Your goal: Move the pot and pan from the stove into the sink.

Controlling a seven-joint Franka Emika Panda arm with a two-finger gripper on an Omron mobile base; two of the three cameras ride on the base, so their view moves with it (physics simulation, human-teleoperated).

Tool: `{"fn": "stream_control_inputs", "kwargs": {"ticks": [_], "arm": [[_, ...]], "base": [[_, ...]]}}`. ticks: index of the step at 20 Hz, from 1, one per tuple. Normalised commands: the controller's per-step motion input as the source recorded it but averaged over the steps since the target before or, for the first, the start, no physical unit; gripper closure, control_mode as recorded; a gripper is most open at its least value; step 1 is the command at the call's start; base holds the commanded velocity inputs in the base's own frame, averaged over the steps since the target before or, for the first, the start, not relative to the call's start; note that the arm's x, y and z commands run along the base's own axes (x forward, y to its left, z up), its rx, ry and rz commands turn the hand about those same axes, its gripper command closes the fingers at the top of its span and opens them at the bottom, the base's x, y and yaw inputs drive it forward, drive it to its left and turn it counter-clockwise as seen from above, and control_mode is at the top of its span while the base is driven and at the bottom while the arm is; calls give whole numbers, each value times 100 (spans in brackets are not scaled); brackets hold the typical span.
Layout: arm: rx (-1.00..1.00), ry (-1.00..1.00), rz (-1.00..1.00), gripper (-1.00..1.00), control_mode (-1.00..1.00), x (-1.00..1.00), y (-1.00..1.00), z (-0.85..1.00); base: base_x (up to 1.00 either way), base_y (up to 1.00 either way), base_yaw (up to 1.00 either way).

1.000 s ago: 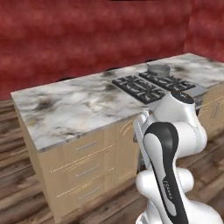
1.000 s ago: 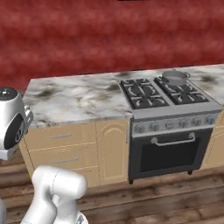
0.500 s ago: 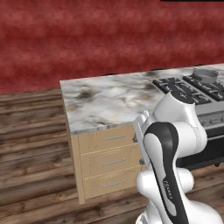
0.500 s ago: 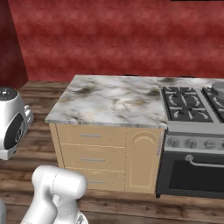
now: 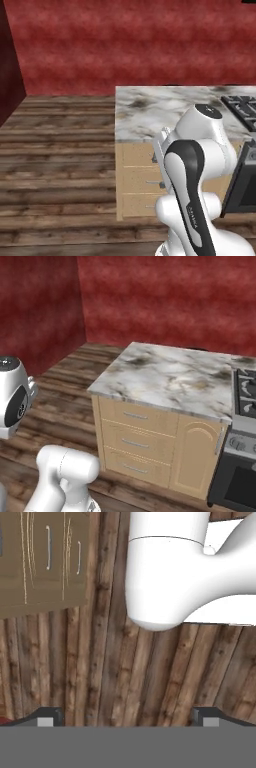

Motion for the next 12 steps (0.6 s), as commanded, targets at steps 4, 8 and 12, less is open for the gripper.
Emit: {"fn": "stream_control_inputs", "kwargs": {"ticks": [4, 8, 12], "arm": [[0, 0, 0, -100, 100, 0, 0, 0], [0, 0, 0, -100, 100, 0, 0, 0], [0, 0, 0, -100, 100, 0, 0, 0]], "base": [[-4, -3, 6], [0, -9, 0], [0, -50, 0]]}}
